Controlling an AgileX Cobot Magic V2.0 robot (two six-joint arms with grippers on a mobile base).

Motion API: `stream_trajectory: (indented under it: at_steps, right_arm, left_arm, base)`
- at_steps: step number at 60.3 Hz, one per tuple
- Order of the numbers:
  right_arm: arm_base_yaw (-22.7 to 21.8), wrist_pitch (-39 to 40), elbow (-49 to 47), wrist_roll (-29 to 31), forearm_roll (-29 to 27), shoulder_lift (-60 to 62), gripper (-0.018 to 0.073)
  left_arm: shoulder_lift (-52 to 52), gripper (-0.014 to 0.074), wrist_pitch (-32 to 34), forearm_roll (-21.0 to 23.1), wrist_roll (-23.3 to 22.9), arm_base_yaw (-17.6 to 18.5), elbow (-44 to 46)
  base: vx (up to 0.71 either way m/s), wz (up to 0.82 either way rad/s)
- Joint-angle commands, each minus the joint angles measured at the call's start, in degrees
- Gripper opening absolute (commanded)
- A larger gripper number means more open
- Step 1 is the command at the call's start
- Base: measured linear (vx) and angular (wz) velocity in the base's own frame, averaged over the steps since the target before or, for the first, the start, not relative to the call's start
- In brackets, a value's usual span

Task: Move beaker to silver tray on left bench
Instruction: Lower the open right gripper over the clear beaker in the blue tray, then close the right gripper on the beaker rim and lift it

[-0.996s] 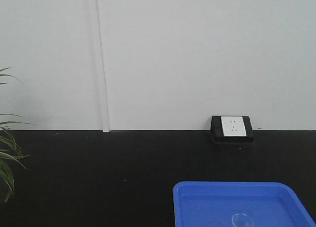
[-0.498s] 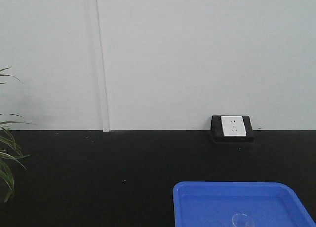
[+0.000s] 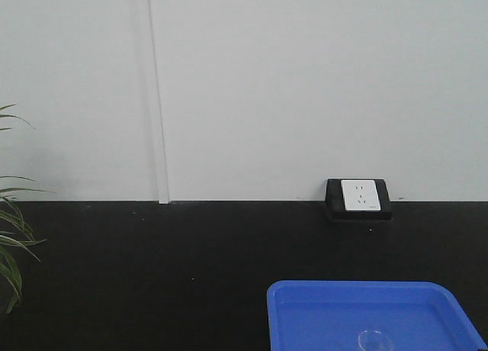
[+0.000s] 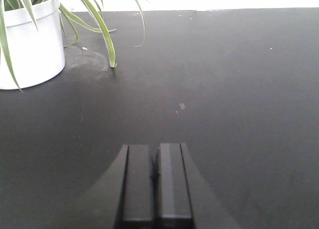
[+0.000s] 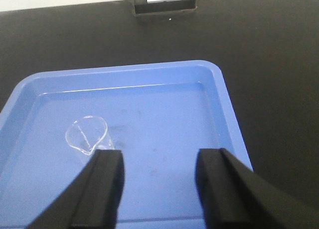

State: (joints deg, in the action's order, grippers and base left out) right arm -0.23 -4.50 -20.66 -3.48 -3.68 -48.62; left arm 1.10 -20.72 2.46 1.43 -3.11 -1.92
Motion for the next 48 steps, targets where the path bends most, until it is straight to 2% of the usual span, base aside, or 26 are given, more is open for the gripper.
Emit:
stream_trajectory:
  at_steps: [1, 13, 23, 32, 37, 42, 48]
  right_arm:
    - [0.1, 8.5, -2.1, 0.0, 0.0, -1.8, 0.0486]
    - [0.1, 19.5, -2.1, 2.3, 4.5, -10.2, 0.0490]
    - [0.1, 28.1, -0.5, 0.0, 7.5, -18.6, 0.0490]
    - [0.1, 48.4, 6.6, -5.6, 15.5, -26.6, 0.0490]
    - [0.1, 59.2, 9.5, -5.4, 21.0, -31.2, 0.0490]
    - [0.1, 65.6, 9.8, -3.0, 26.4, -35.8, 0.0496]
    - [0.1, 68.6, 8.9, -1.4, 28.6, -41.6, 0.0526]
  left_arm:
    - [0.5, 0.0001, 4.6, 0.4, 0.0, 0.0, -1.1]
    - [0.5, 0.0001, 4.6, 0.4, 0.0, 0.0, -1.1]
    - [0.5, 0.0001, 4.6, 0.4, 0.0, 0.0, -1.1]
    - [0.5, 0.0001, 4.6, 0.4, 0.0, 0.0, -1.1]
    - [0.5, 0.0001, 4.6, 0.4, 0.0, 0.0, -1.1]
    - [0.5, 0.0001, 4.6, 0.4, 0.0, 0.0, -1.1]
    - [0.5, 0.0001, 4.6, 0.4, 0.0, 0.0, -1.1]
  base:
    - [0.00, 0.00]
    - [0.00, 0.00]
    - [0.00, 0.00]
    - [0.00, 0.00]
    - [0.00, 0.00]
    - [0.00, 0.00]
    - [0.00, 0.00]
